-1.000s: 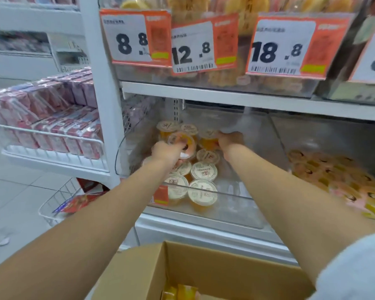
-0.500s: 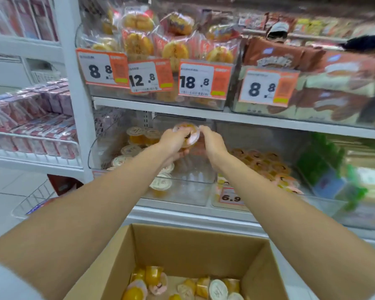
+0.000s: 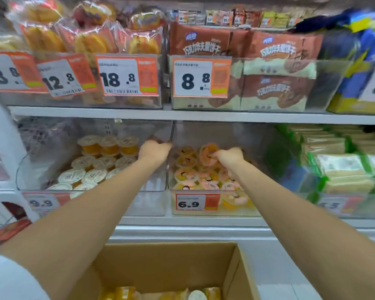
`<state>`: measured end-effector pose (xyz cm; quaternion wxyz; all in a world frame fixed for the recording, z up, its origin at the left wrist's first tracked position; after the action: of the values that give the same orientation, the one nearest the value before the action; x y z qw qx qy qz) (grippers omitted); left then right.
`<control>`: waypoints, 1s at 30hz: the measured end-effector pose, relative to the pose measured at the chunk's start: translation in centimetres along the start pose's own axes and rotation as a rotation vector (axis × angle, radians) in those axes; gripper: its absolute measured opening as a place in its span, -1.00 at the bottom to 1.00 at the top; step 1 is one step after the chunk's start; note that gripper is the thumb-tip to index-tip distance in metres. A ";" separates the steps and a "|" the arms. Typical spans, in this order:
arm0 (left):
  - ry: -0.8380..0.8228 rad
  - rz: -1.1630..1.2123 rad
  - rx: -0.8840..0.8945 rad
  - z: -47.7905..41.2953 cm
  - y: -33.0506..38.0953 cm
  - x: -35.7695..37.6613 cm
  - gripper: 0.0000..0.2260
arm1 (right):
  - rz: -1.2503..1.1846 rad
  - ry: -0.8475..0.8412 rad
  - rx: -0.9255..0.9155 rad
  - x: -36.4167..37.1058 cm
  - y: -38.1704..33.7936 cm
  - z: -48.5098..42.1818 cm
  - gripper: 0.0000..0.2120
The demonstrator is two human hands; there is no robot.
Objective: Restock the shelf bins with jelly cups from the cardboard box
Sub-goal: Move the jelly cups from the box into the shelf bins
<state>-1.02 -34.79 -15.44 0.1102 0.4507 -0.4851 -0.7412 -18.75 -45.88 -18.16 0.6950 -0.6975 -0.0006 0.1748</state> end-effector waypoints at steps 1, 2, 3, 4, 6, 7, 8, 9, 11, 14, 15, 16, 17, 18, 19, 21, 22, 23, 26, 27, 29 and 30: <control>-0.022 0.072 0.010 -0.6 -0.1 0.5 -0.78 | 0.015 -0.068 -0.081 1.0 -0.4 -1.1 -0.88; -0.044 0.150 0.023 -1.0 -0.2 1.0 -0.83 | 0.056 -0.012 -0.158 2.1 -0.7 -2.6 -0.83; -0.067 0.219 0.037 -1.3 -0.3 1.5 -0.88 | 0.095 0.018 -0.275 3.2 -0.9 -4.4 -0.83; -0.088 0.264 0.046 -1.7 -0.3 1.8 -0.92 | 0.269 0.040 -0.357 3.9 -1.1 -5.4 -0.88; -0.116 0.311 0.046 -2.4 -0.6 2.2 -0.92 | 0.536 -0.053 -0.524 6.2 -0.3 -7.0 -0.61; -0.125 0.316 0.049 -2.7 -0.7 2.3 -0.90 | 0.634 -0.157 -0.553 7.0 0.3 -7.0 -0.54; -0.132 0.320 0.051 -3.2 -0.8 2.3 -0.89 | 0.715 -0.236 -0.589 7.7 0.8 -6.8 -0.54; -0.138 0.328 0.049 -3.5 -0.9 2.4 -0.89 | 0.714 -0.260 -0.604 8.2 1.4 -7.0 -0.56; -0.150 0.348 0.050 -3.9 -1.2 2.6 -0.89 | 0.655 -0.186 -0.614 8.9 1.9 -7.9 -0.58; -0.167 0.343 0.077 -4.2 -1.6 2.9 -0.87 | 0.585 -0.162 -0.572 8.7 1.8 -9.4 -0.86; -0.170 0.328 0.088 -4.2 -1.6 2.8 -0.86 | 0.582 -0.219 -0.547 8.7 1.9 -9.5 -0.90; -0.171 0.312 0.097 -4.3 -1.6 2.7 -0.84 | 0.592 -0.276 -0.514 8.9 2.1 -9.5 -0.82; -0.172 0.305 0.101 -4.3 -1.6 2.6 -0.82 | 0.589 -0.317 -0.468 9.1 2.4 -9.4 -0.64; -0.173 0.306 0.099 -4.4 -1.7 2.6 -0.80 | 0.611 -0.342 -0.433 9.2 2.7 -9.0 -0.44; -0.169 0.308 0.091 -4.2 -1.8 2.5 -0.78 | 0.634 -0.352 -0.413 9.2 2.9 -8.6 -0.31; -0.138 0.294 0.093 -3.6 -2.0 2.2 -0.73 | 0.684 -0.331 -0.451 8.7 2.6 -7.1 -0.38; -0.119 0.258 0.107 -3.1 -2.0 1.9 -0.72 | 0.704 -0.293 -0.519 8.1 2.2 -5.7 -0.49; -0.104 0.209 0.128 -2.4 -1.9 1.5 -0.73 | 0.717 -0.240 -0.604 7.3 1.3 -3.7 -0.60; -0.037 0.049 0.193 0.7 -1.6 -0.3 -0.77 | 0.717 -0.081 -0.821 5.4 -0.8 3.5 -0.80; -0.024 0.023 0.204 2.1 -1.8 -0.9 -0.76 | 0.724 -0.046 -0.866 5.0 -1.0 5.8 -0.86; -0.038 0.015 0.195 4.9 -3.0 -1.8 -0.74 | 0.725 -0.024 -0.899 4.8 -0.3 9.6 -0.95; -0.062 0.022 0.174 6.1 -4.0 -2.0 -0.74 | 0.718 -0.036 -0.902 4.9 0.5 11.2 -0.96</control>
<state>-3.53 -27.74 -16.87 0.0638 0.4301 -0.5558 -0.7085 -16.99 -33.80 -19.50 0.2259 -0.8782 0.1497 0.3941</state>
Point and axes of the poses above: each hand's wrist, its own z-axis away from the middle knuckle, its own x-axis out of the palm, y = z × x, the point moved 2 cm from there along -z, towards the middle knuckle, and after that the axes turned 10 degrees about -x, right-handed, at the moved point
